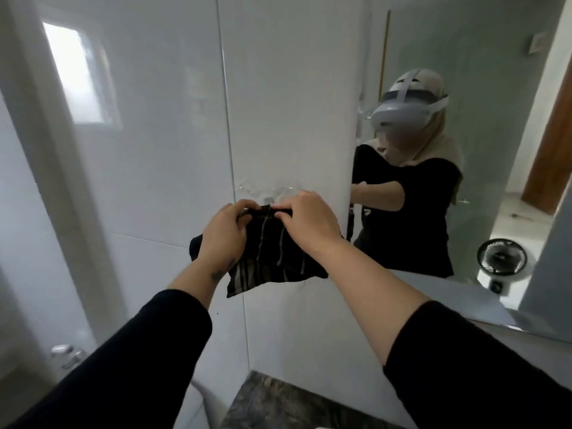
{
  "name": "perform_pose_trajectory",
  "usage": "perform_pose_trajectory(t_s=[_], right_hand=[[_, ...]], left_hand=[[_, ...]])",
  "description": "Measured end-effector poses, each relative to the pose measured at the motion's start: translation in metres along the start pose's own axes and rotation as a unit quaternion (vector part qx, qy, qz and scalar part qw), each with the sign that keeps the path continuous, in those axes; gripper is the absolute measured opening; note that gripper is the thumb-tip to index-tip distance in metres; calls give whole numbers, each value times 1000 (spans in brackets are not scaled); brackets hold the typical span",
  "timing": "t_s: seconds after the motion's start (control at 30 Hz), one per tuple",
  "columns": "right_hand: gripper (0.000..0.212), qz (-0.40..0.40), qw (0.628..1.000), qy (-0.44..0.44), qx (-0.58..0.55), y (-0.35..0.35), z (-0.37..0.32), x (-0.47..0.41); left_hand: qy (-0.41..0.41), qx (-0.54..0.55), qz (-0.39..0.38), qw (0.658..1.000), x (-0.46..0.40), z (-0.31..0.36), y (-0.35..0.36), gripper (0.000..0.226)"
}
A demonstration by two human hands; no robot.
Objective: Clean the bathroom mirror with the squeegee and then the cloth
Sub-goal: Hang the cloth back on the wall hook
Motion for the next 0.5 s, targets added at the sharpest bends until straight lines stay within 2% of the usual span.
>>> perform_pose_trajectory(t_s=[0.1, 0.2, 0.3, 0.37, 0.43, 0.5], right_hand=[[28, 33, 998, -11, 43, 23, 0, -24], [31, 38, 993, -35, 103, 50, 8, -32], [24, 83, 982, -81, 152, 70, 12, -17], [24, 138, 975, -59, 163, 72, 19, -9], [28, 141, 978, -27, 155, 76, 22, -2], [37, 101, 985, 13, 138, 82, 25, 3]], left_hand=[[14, -19, 31, 999, -25, -12, 9, 30], [22, -46, 30, 998, -36, -26, 28, 38], [-10, 0, 32, 999, -23, -44, 49, 41], [-27, 21, 75, 997, -15, -49, 50, 37], [10, -50, 94, 994, -8, -46, 49, 39], [32, -75, 45, 996, -2, -42, 57, 42]])
Point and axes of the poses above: each hand's wrist, its own x-axis away from the middle knuckle, its own y-axis out of the palm, z = x × y, the point moved 9 cm from there along -x, towards the middle knuckle, and after that the axes turned 14 degrees about z, right-handed, at the moved point
